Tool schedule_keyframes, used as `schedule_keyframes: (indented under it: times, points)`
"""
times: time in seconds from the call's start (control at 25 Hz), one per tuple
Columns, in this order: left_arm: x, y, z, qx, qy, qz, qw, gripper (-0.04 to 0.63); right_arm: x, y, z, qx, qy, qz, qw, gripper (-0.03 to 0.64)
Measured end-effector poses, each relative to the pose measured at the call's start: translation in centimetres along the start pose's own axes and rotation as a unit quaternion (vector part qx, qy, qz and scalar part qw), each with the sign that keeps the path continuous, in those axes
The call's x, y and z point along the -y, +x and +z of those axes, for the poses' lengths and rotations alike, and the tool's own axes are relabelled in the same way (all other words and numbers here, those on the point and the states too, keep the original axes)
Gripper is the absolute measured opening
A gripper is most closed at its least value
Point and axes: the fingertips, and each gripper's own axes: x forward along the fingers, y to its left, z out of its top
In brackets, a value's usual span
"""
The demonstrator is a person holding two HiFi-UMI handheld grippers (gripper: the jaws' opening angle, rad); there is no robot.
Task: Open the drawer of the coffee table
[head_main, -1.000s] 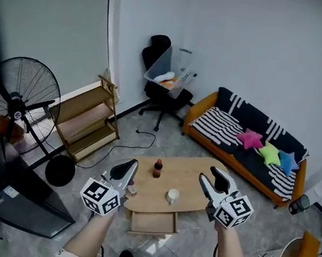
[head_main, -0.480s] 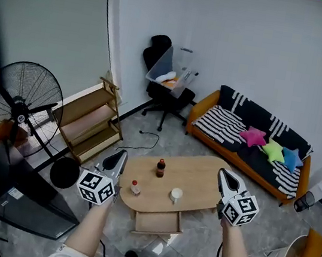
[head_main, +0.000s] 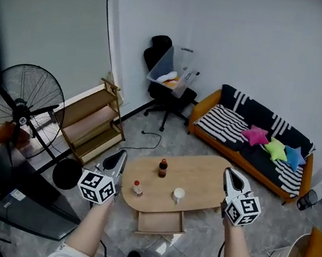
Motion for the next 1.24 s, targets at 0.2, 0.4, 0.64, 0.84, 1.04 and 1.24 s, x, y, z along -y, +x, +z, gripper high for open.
schedule_keyframes:
  times: [0.2, 0.4, 0.64, 0.84, 1.04, 1.24]
  points:
    - [-0.4, -0.2, -0.1, 0.000, 0.001, 0.006, 1.0000, -0.002, 1.2, -0.5, 0.1, 0.000, -0.004, -0.025, 1.000, 0.005]
    - [-0.3, -0.4, 0.2, 0.004, 0.002, 0.008, 1.0000, -0.002, 1.5, -1.1, 0.1, 0.001, -0.004, -0.036, 0.999, 0.005]
    - [-0.5, -0.6, 0.3, 0.009, 0.002, 0.011, 0.9999, -0.002, 1.4, -1.3, -0.3, 0.000, -0.004, -0.040, 0.999, 0.005]
    - [0.2, -0.5, 0.2, 0.009, 0.004, 0.008, 0.9999, -0.002, 1.6, -1.5, -0.4, -0.001, -0.004, -0.039, 0.999, 0.005]
    - [0.4, -0.5, 0.3, 0.011, 0.003, 0.008, 0.9999, -0.002, 1.8, -1.6, -0.4, 0.000, -0.005, -0.040, 0.999, 0.005]
    - [0.9, -0.4, 0.3, 0.012, 0.003, 0.009, 0.9999, -0.002, 2.3, -1.9, -0.4, 0.000, -0.004, -0.041, 0.999, 0.005]
